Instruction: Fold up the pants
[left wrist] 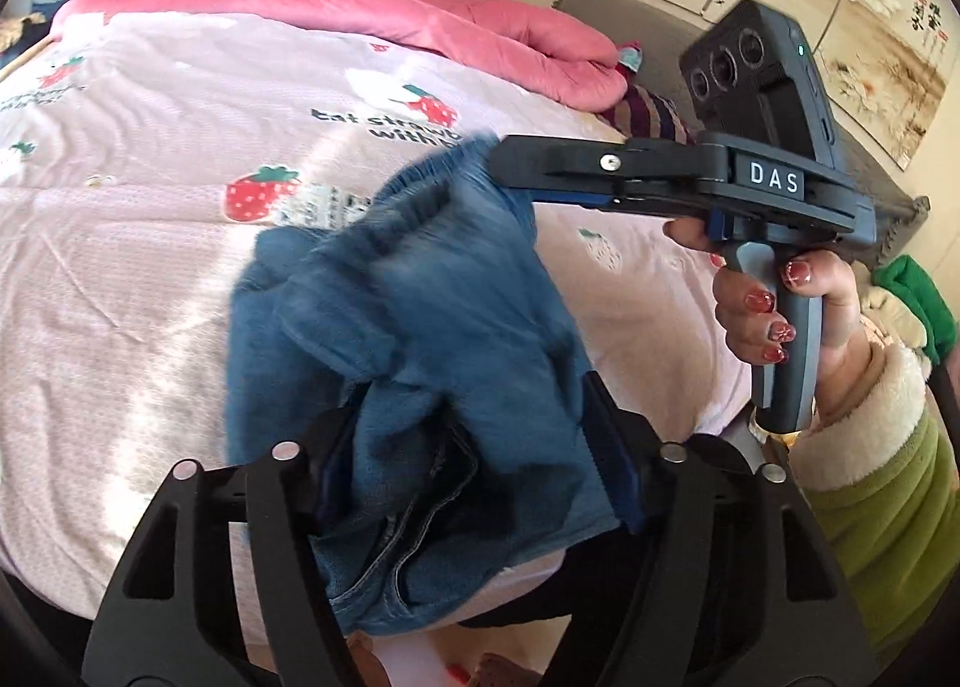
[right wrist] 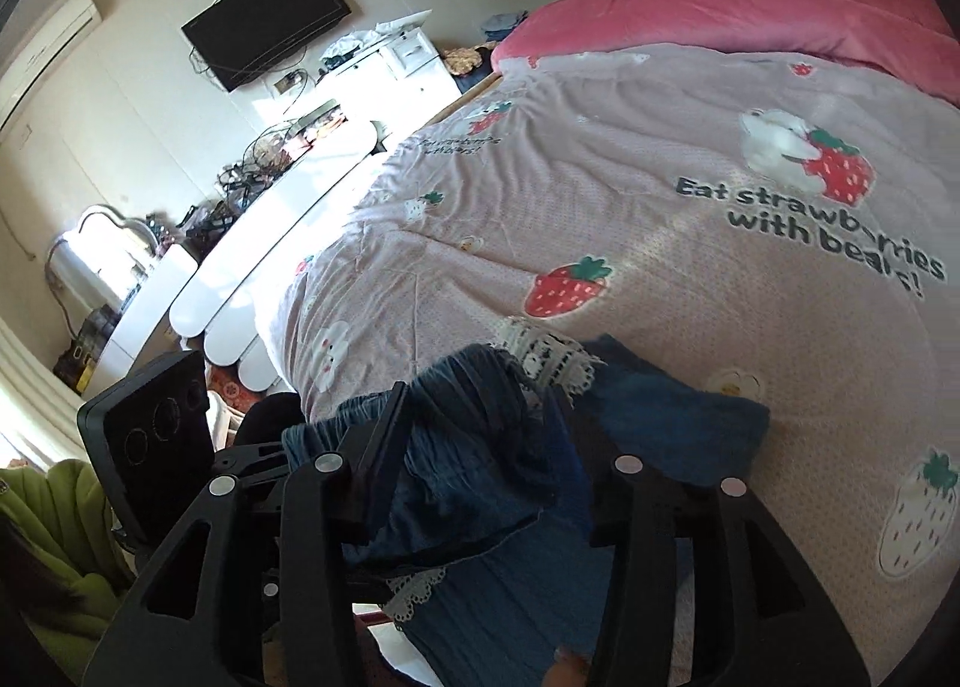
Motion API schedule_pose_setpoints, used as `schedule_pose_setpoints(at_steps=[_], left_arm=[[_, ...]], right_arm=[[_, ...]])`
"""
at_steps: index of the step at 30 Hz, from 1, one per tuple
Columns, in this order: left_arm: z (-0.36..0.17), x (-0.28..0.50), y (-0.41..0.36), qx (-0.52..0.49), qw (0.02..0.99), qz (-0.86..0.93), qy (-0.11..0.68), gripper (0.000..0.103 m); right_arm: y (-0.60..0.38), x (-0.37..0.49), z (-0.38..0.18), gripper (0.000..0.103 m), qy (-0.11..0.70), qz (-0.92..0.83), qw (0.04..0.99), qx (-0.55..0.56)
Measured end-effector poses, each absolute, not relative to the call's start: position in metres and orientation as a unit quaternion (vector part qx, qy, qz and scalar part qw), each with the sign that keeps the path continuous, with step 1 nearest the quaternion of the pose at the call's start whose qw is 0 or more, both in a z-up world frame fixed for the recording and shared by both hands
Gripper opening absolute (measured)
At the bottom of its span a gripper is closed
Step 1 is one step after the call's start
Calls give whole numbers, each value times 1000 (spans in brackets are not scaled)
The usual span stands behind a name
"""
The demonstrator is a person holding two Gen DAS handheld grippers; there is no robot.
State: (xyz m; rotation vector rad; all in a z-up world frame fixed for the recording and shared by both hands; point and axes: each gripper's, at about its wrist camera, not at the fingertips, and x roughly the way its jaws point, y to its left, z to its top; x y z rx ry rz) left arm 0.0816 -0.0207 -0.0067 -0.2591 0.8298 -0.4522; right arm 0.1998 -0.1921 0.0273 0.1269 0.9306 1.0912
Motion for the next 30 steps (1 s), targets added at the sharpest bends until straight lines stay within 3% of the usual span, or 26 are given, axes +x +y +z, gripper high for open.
schedule_pose_setpoints(at_steps=[8,13,18,24,30], left_arm=[[-23,61,-58,-98,882,-221,404,61],[-28,51,-67,-77,884,-218,406,61],[-35,51,-76,-69,880,-226,411,62],[-13,50,-53,-116,880,-244,391,76],[17,59,-5,-126,904,-184,364,90]], right_arm=[[-221,168,22,55,429,464,773,62],[-212,168,-10,53,469,395,789,-31],[-217,161,-29,53,481,359,798,-53],[-237,135,12,54,428,376,821,-22],[-248,102,42,65,378,390,839,-36]])
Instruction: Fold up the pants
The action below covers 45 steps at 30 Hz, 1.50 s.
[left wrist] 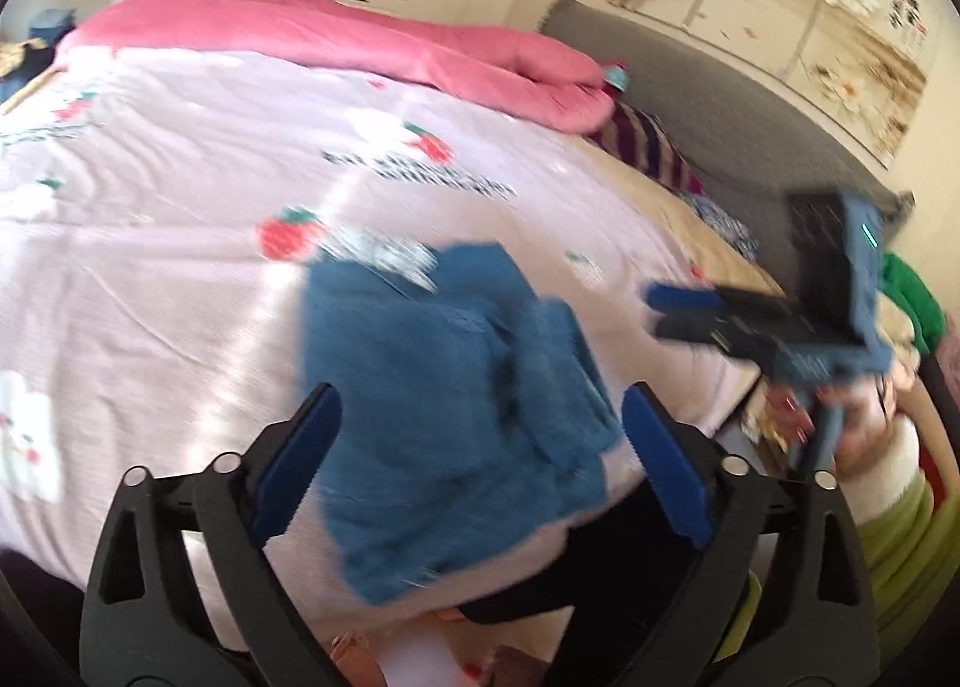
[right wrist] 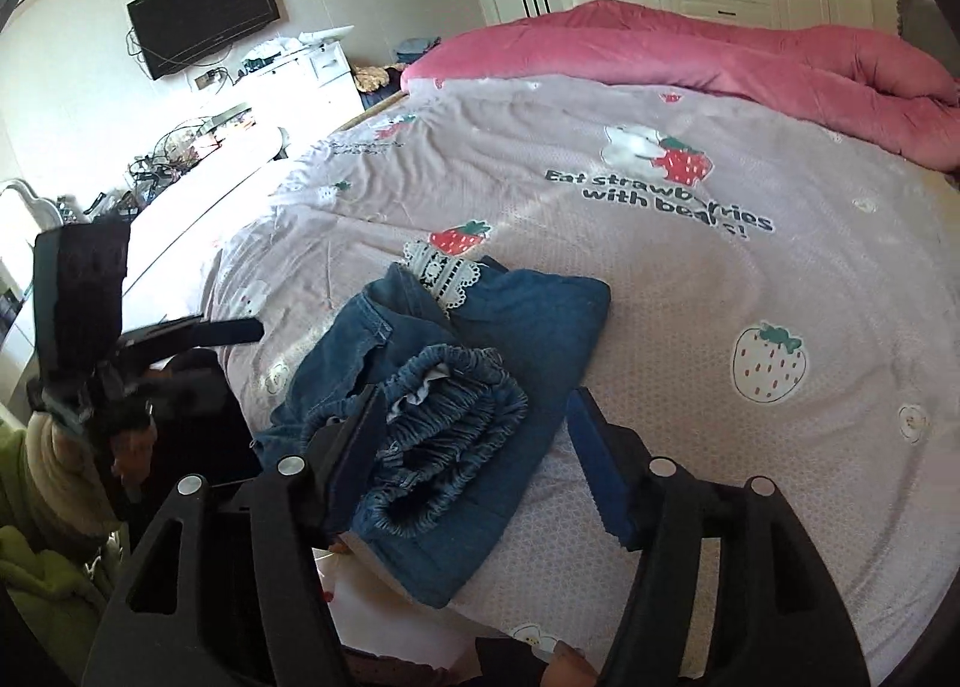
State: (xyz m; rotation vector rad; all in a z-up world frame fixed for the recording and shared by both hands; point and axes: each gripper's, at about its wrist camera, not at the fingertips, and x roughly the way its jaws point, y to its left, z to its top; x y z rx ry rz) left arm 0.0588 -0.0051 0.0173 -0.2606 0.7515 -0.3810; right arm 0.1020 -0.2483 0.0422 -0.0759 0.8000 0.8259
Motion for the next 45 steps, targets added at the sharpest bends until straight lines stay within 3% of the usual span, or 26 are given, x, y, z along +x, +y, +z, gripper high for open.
schedule_pose_setpoints(at_steps=[11,13,17,19,24,31,33,34,43,45], left_arm=[[26,102,11,-102,892,-152,414,93],[19,110,4,-98,881,-168,431,77],[6,121,-9,-84,866,-191,454,59],[0,127,-12,-78,862,-192,463,53],[-18,148,-18,-75,852,-185,485,51],[-32,165,-21,-77,847,-172,498,51],[-32,166,-22,-75,848,-170,497,51],[-33,167,-23,-74,847,-170,497,51],[-37,170,-23,-82,850,-172,492,52],[-37,169,-22,-84,851,-171,489,52]], right_arm=[[-191,4,60,72,283,494,802,-179],[-173,-11,53,72,276,510,784,-220],[-142,-18,27,70,284,511,760,-284],[-130,-16,17,64,288,512,751,-301],[-112,-13,-1,44,261,486,749,-367],[-100,3,-18,39,249,469,745,-403],[-104,5,-20,9,265,483,740,-386],[-109,4,-20,6,268,490,736,-382],[-140,4,-44,5,302,490,741,-345],[-140,4,-49,8,309,491,748,-322]])
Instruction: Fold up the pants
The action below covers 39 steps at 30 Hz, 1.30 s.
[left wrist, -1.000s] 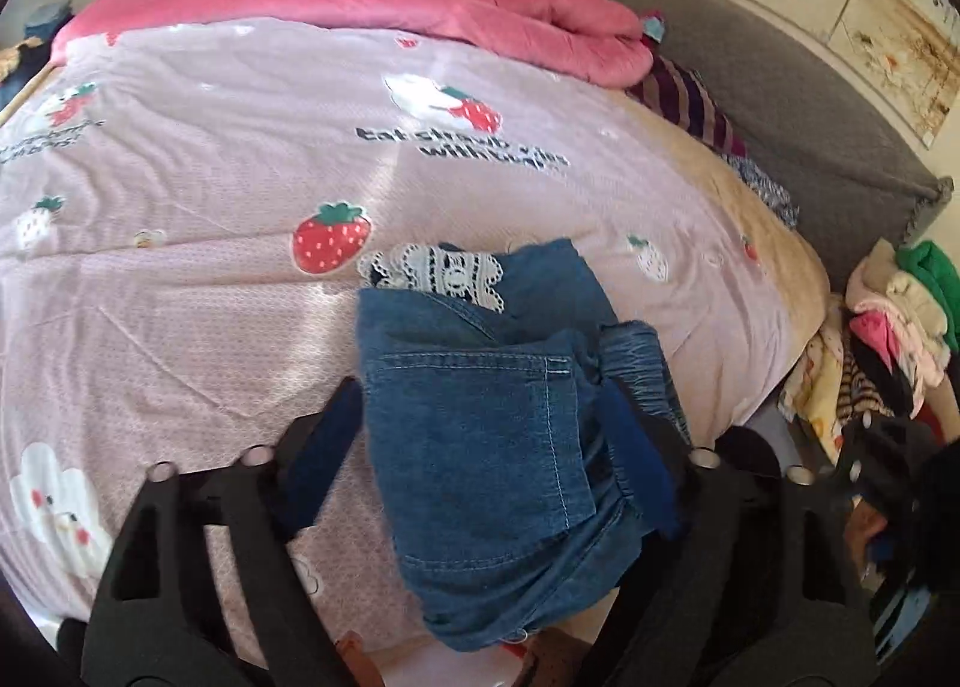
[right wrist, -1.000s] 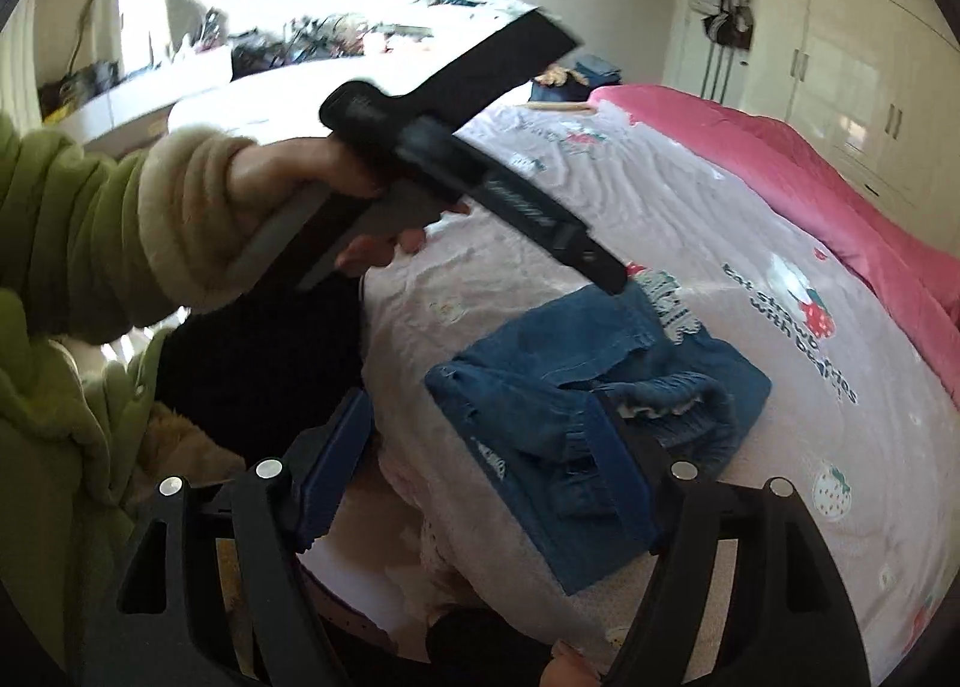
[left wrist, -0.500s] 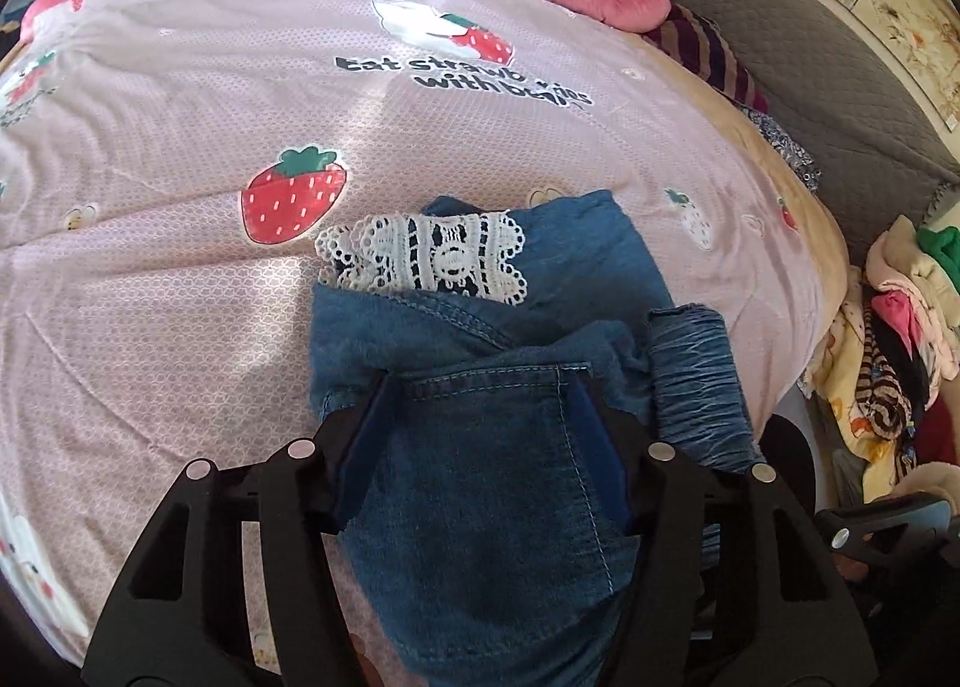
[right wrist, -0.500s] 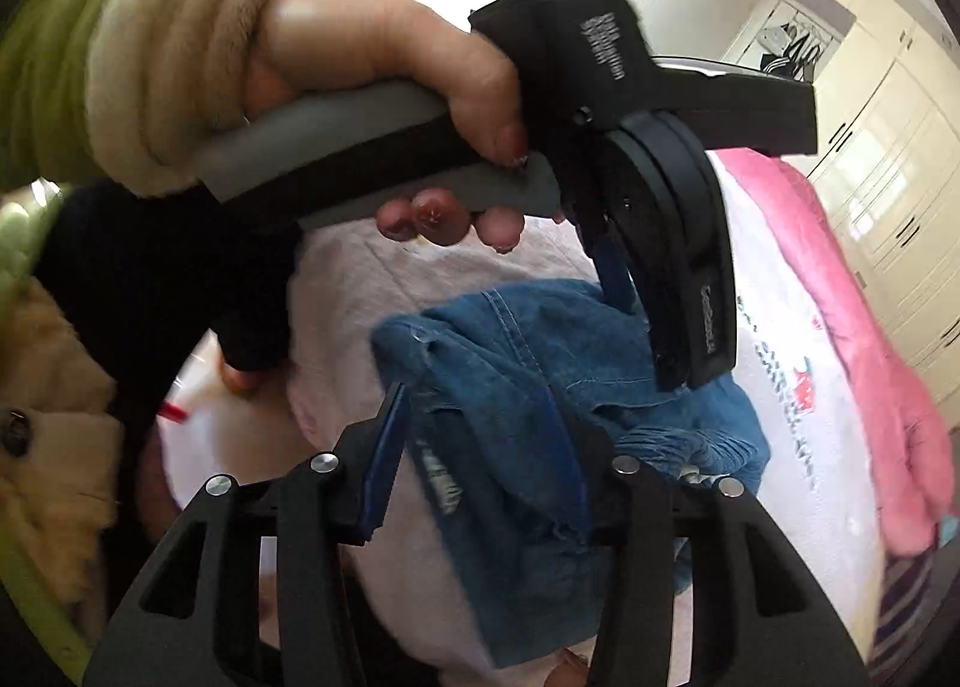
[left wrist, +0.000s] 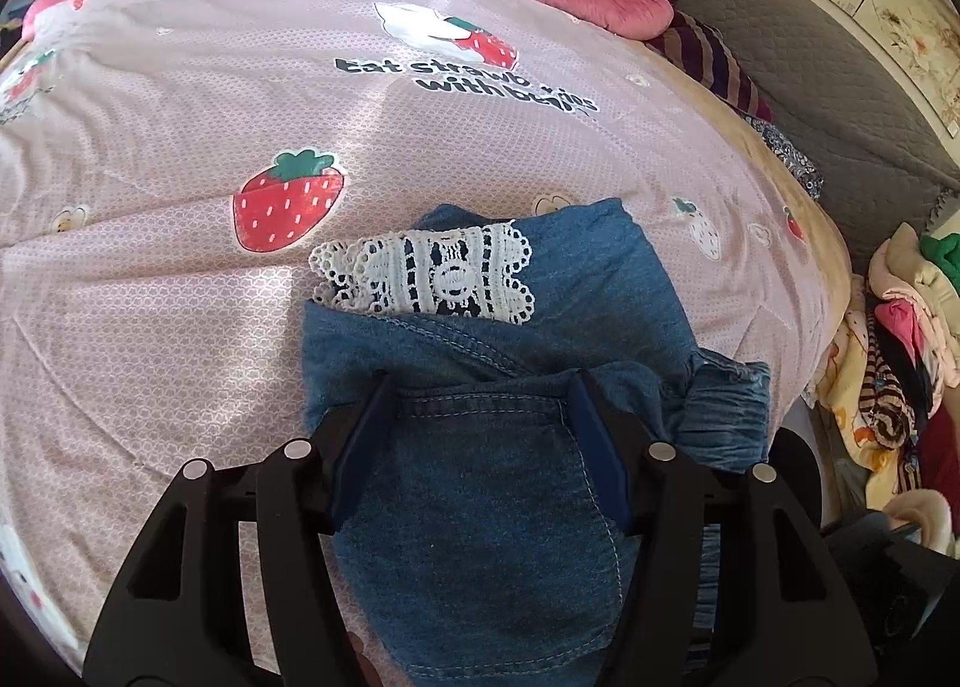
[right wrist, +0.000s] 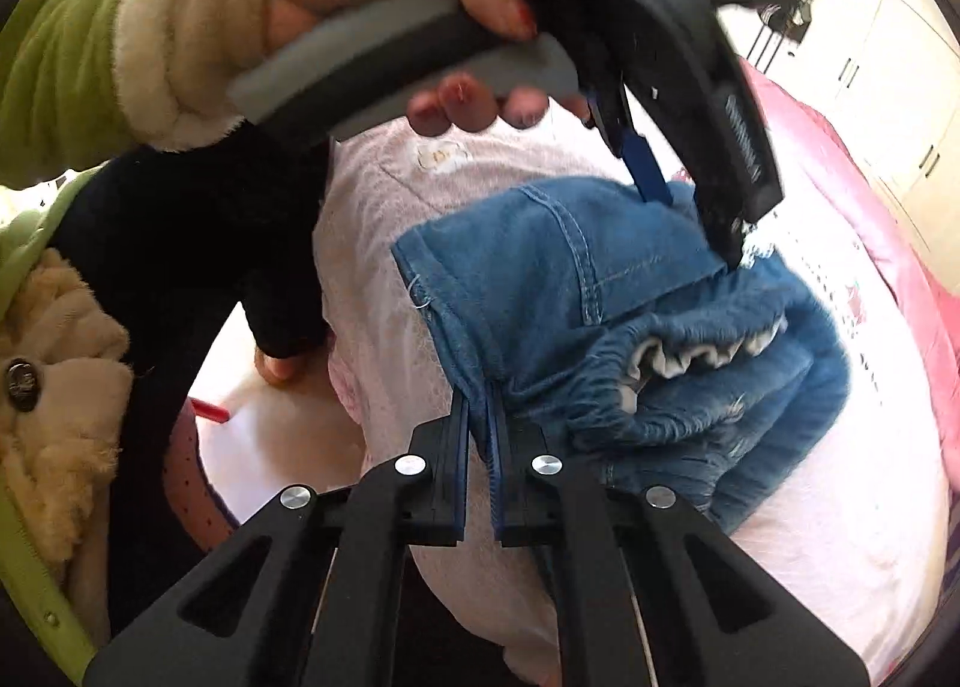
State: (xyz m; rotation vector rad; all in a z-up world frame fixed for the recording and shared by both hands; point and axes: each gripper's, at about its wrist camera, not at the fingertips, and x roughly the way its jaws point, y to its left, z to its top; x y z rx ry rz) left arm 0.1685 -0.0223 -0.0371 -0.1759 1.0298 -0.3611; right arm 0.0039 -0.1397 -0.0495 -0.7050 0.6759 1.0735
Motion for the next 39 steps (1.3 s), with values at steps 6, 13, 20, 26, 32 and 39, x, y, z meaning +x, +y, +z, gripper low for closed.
schedule_pose_setpoints(at_steps=[6,13,20,26,32,39], left_arm=[[-37,166,-22,-83,854,-169,485,52],[-31,160,-22,-86,861,-166,472,52],[-12,150,-26,-73,875,-165,449,52],[8,137,-26,-59,889,-160,425,54],[24,125,-24,-53,901,-153,403,58],[37,109,-25,-42,911,-147,382,66]], right_arm=[[-163,-1,-25,26,328,502,770,-220],[-193,-7,16,43,306,499,801,-125],[-194,4,24,49,309,470,820,-100],[-197,5,17,51,314,444,835,-86],[-210,6,20,57,307,417,854,-51],[-216,10,30,66,293,399,868,-34]])
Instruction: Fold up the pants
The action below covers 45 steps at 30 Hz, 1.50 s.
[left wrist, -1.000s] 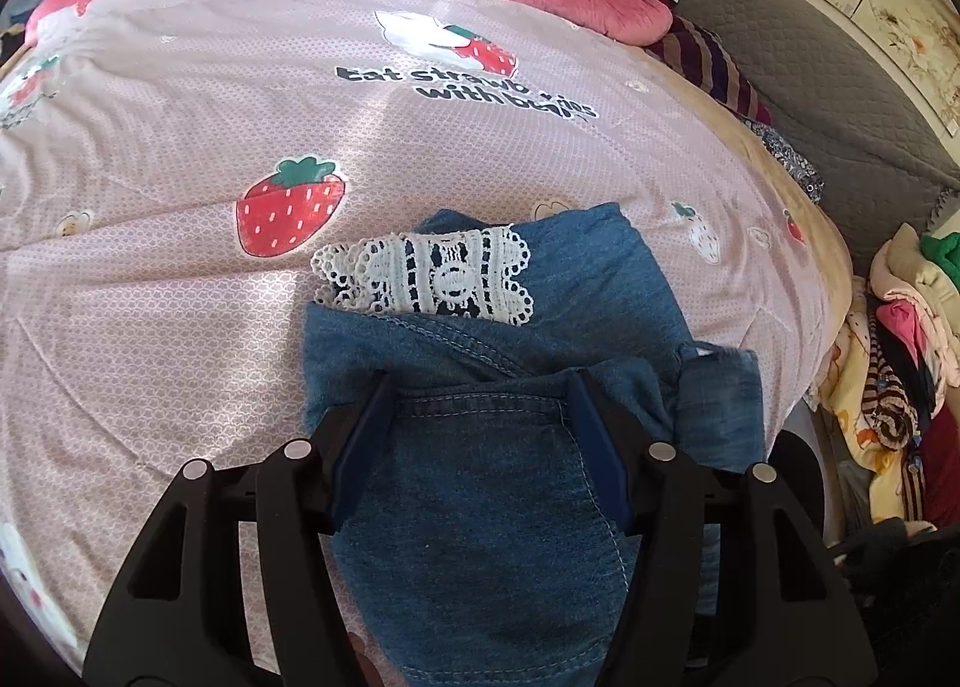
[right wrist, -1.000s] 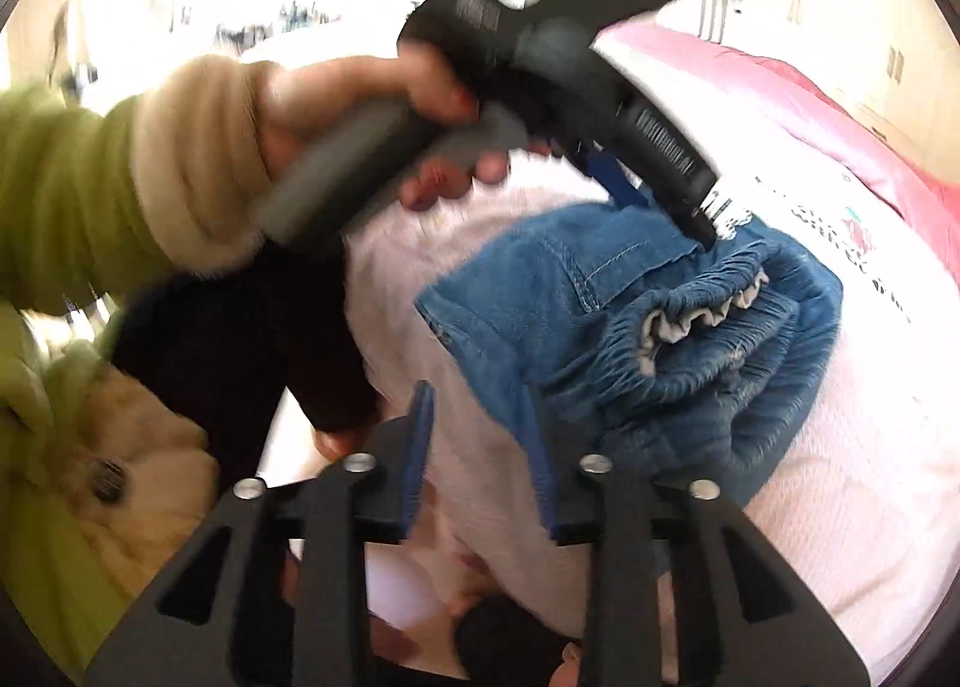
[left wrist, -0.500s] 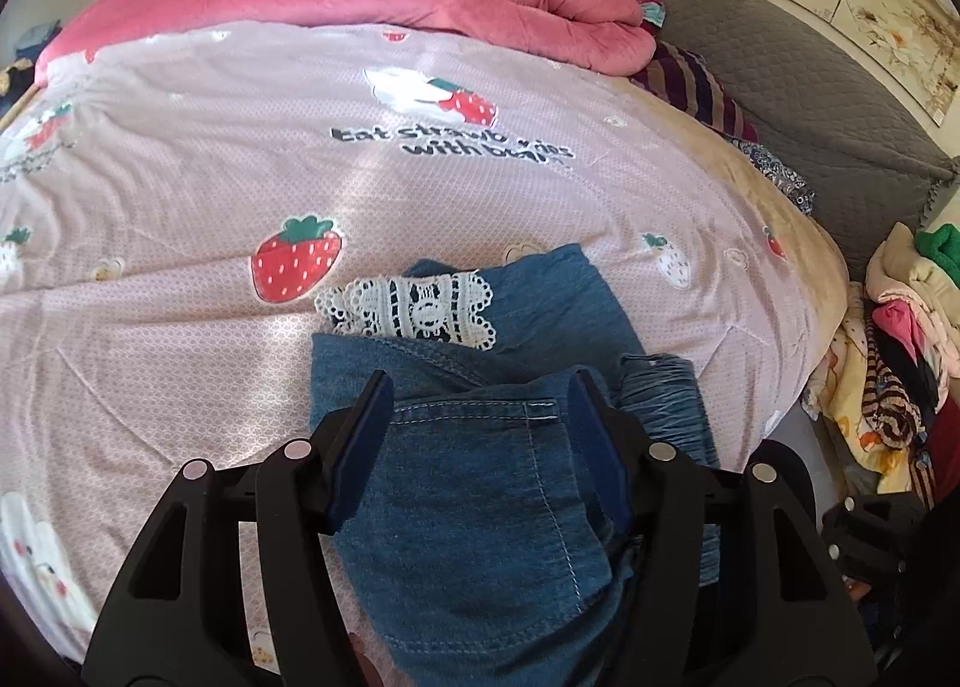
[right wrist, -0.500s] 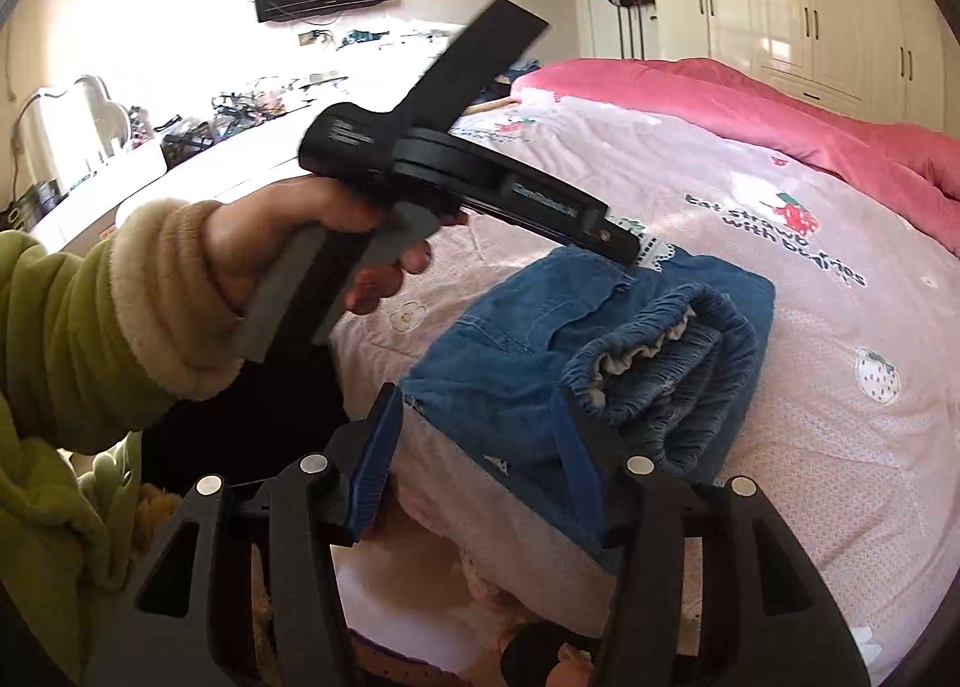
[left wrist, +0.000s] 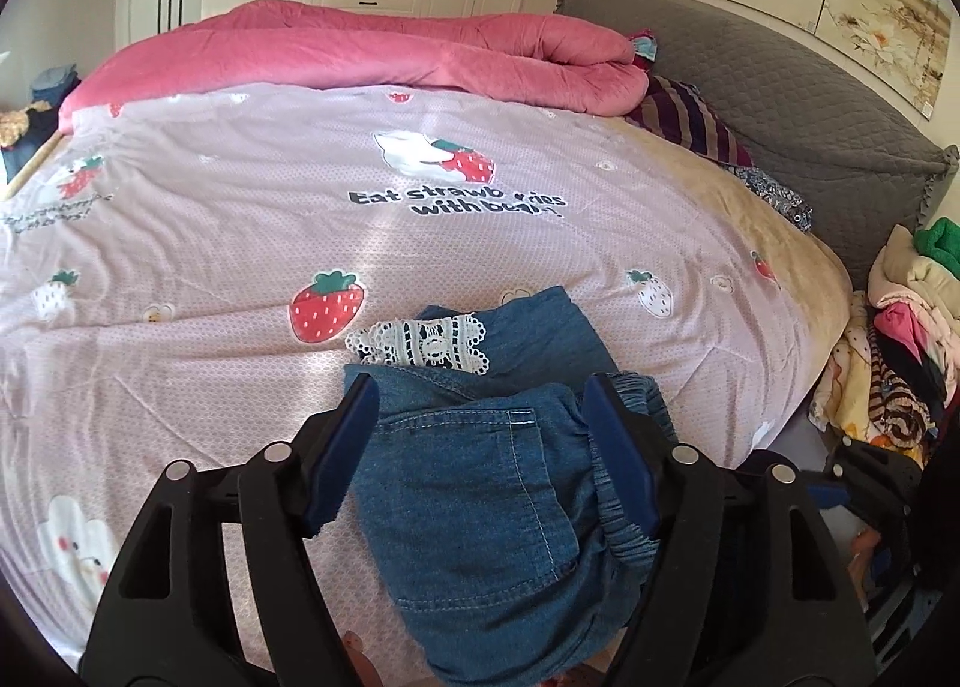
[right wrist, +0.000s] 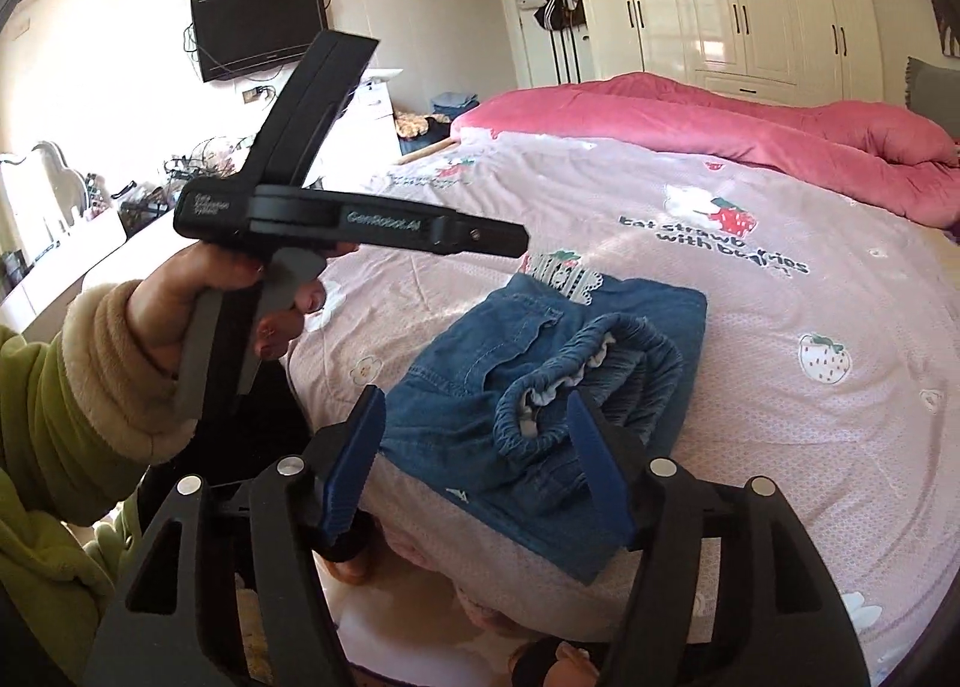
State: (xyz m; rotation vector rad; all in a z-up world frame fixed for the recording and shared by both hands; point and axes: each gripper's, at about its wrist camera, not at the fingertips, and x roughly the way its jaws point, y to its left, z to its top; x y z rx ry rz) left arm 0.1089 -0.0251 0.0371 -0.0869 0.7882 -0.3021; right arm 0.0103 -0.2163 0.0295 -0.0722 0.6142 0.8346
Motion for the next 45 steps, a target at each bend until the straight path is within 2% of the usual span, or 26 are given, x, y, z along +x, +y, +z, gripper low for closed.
schedule_pose_setpoints(at_steps=[11,15,19,28,34,39,42,45], left_arm=[[44,91,-22,-35,918,-140,369,74],[39,89,-11,-44,919,-125,372,83],[23,82,6,-65,913,-110,388,83],[-25,67,0,-65,888,-116,440,83],[-43,65,-11,-53,882,-114,454,83],[-47,66,-9,-56,879,-115,459,84],[-50,65,-10,-58,877,-120,462,85],[-52,63,-11,-53,877,-120,462,85]], right_arm=[[-223,15,34,76,293,373,880,-22],[-223,17,33,77,301,354,885,-31],[-227,28,25,78,325,317,890,-24],[-234,76,7,78,400,281,869,70],[-202,79,13,78,380,288,879,16],[-195,87,-12,78,386,219,892,-87],[-215,98,-28,79,416,212,883,-48],[-228,100,-9,79,413,247,876,3]])
